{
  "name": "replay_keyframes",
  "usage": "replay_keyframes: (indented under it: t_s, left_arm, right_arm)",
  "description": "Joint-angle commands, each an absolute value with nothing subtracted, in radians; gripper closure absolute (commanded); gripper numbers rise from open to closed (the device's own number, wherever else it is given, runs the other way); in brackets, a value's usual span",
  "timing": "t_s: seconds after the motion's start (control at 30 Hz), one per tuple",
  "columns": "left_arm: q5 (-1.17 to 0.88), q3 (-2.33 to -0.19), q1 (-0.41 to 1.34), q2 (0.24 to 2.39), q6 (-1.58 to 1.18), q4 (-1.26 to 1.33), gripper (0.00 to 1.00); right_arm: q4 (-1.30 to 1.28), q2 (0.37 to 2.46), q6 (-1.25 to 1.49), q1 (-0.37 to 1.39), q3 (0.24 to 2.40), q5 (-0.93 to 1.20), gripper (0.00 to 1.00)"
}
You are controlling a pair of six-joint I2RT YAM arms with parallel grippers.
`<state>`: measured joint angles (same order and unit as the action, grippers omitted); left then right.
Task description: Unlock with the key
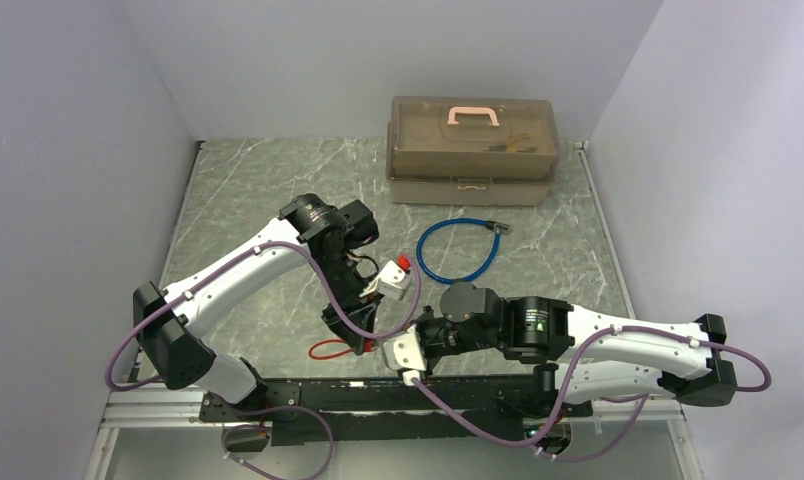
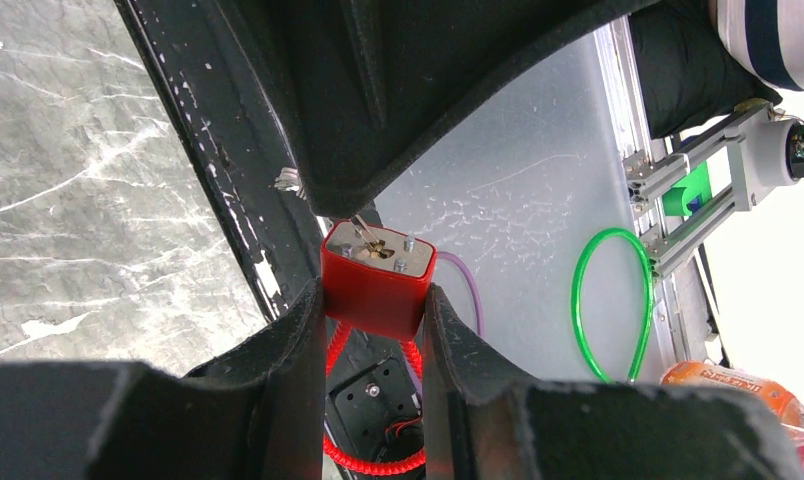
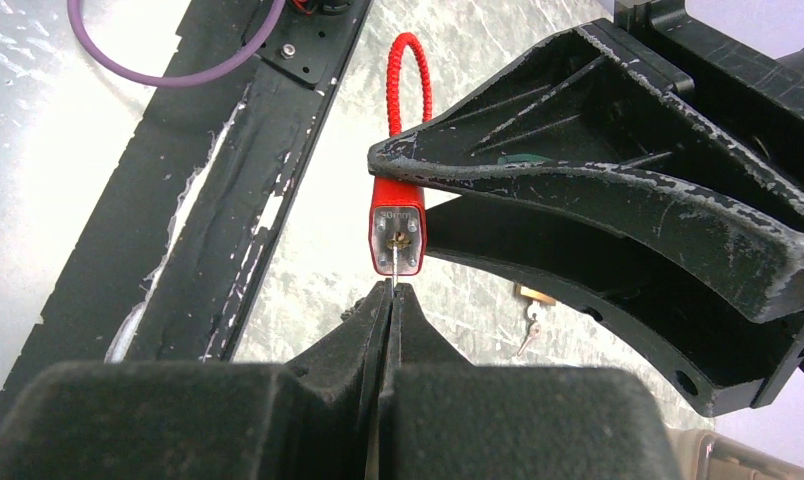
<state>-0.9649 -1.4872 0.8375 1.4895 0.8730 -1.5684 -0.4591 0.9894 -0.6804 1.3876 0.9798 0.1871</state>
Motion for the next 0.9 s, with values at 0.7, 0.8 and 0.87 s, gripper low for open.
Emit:
replay_keyframes:
  t_s: [0.7,0.8,0.87]
  left_arm:
    - [-0.929,-1.577,0.856,1.557,0.7,-1.515,1.0]
    - [-0.919,-1.572,0.856,1.56,0.69,-1.508,1.0]
    - [-0.906,-1.557,0.856,1.559,0.684,-1.501,1.0]
  right_arm:
    - [-0.458,1.015,-0.673,1.397,1.059,0.201,1.0]
    - [-0.462,1.02,-0.67,1.397,1.068,0.204,1.0]
    - [-0.463,1.022,-0.666,1.399,1.075,0.205,1.0]
